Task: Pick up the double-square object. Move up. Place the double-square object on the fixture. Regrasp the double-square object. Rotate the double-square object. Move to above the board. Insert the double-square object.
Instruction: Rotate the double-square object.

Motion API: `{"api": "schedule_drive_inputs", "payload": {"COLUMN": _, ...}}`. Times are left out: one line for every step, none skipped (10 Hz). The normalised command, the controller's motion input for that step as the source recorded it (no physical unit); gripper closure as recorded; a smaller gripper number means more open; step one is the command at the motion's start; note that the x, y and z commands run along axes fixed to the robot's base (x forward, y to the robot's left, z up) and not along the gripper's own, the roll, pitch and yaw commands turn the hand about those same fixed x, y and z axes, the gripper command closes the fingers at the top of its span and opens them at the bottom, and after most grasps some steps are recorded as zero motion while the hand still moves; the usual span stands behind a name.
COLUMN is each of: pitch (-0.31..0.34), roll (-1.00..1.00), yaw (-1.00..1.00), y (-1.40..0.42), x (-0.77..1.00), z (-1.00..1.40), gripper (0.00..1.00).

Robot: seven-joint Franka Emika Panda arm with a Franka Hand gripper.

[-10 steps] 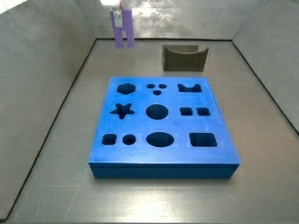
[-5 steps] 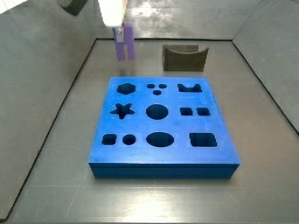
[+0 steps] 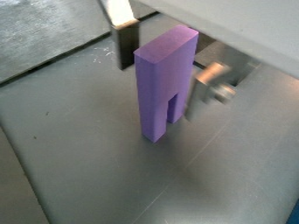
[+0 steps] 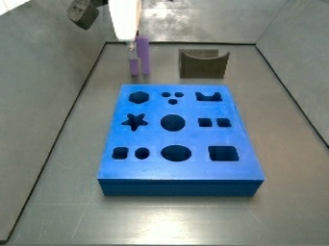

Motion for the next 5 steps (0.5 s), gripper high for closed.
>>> {"api": "schedule_drive_inputs", "payload": {"pitch": 0.000, "roll": 0.00, "yaw": 0.00, "y": 0.00, "x": 0.00, "z": 1.00, "gripper": 0.00}}
{"api": "schedule_drive_inputs", "payload": {"pitch": 0.010, "roll": 0.00, "yaw": 0.00, "y": 0.00, "x": -0.01, "z": 1.00, "gripper": 0.00}}
{"api": "schedule_drive_inputs", "payload": {"pitch": 0.037, "roll": 0.00, "yaw": 0.00, "y": 0.00, "x": -0.03, "z": 0.96, "gripper": 0.00}}
{"api": "schedule_drive_inputs", "payload": {"pitch": 0.043, "roll": 0.00, "yaw": -0.01, "y": 0.00, "x": -0.03, "z": 0.83, "gripper": 0.00}}
{"api": "schedule_drive_inputs", "payload": {"pitch": 0.046, "roll": 0.01, "yaw": -0.01, "y": 0.01, "x": -0.02, "z": 0.74, "gripper": 0.00}}
